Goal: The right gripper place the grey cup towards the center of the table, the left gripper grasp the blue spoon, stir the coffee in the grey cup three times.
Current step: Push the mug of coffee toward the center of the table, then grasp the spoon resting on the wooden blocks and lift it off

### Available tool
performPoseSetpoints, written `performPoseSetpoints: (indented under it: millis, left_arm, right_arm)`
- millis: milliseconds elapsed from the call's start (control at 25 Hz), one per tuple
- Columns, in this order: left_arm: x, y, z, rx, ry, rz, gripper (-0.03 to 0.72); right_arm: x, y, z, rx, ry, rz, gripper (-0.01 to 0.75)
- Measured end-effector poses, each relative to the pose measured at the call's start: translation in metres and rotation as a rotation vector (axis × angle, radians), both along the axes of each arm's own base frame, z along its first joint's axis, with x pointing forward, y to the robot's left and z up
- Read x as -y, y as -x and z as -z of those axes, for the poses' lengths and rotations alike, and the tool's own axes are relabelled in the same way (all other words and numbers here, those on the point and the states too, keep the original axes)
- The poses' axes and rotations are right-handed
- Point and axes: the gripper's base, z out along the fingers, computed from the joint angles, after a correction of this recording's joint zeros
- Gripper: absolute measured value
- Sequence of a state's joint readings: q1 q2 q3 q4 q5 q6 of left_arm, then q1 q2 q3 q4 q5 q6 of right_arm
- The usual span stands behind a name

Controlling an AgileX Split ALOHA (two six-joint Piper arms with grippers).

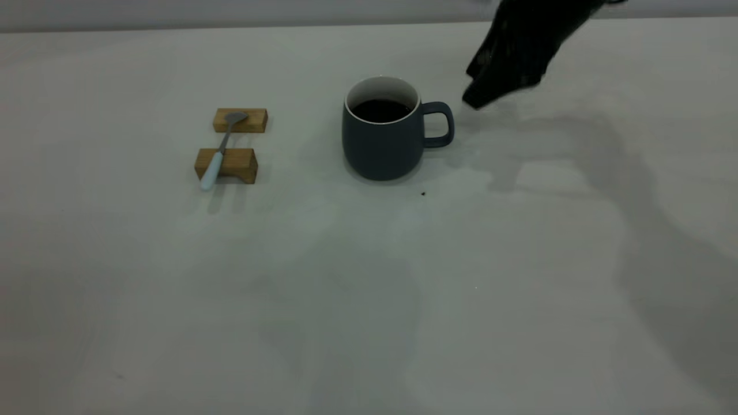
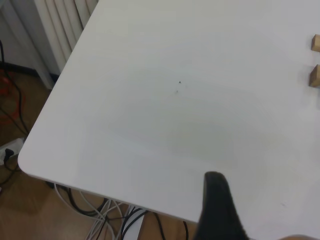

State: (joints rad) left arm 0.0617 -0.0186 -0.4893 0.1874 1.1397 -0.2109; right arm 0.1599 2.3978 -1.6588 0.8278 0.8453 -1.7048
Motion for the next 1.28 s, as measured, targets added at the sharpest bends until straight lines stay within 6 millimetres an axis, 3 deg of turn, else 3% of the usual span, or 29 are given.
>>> performPoseSetpoints:
  millis: [160, 320, 480, 640, 800, 1000, 1280]
  left_arm:
    - [0.000, 0.000, 0.000, 0.000, 0.000, 0.000, 0.572]
    - [0.000, 0.000, 0.000, 0.000, 0.000, 0.000, 0.572]
    - [0.000, 0.000, 0.000, 0.000, 0.000, 0.000, 0.572]
    - [0.000, 0.000, 0.000, 0.000, 0.000, 0.000, 0.572]
    - [0.000, 0.000, 0.000, 0.000, 0.000, 0.000, 0.572]
    - [0.000, 0.000, 0.000, 0.000, 0.000, 0.000, 0.572]
    - [0.000, 0.000, 0.000, 0.000, 0.000, 0.000, 0.572]
  right_arm:
    - [-0.006, 0.022, -0.062, -0.328, -0.092, 0.181, 0.539]
    - [0.004, 0.041, -0.123, -0.532, 0.037, 0.560, 0.539]
    - [0.023, 0.063, -0.171, -0.416, 0.256, 0.863, 0.539]
    - [0.040, 0.110, -0.211, -0.317, 0.315, 1.003, 0.539]
    - [0.058, 0.180, -0.219, -0.338, 0.334, 1.048, 0.538]
    - [0.079, 0.264, -0.201, -0.381, 0.354, 1.086, 0.538]
    - [0.115, 0.346, -0.181, -0.286, 0.288, 1.228, 0.537]
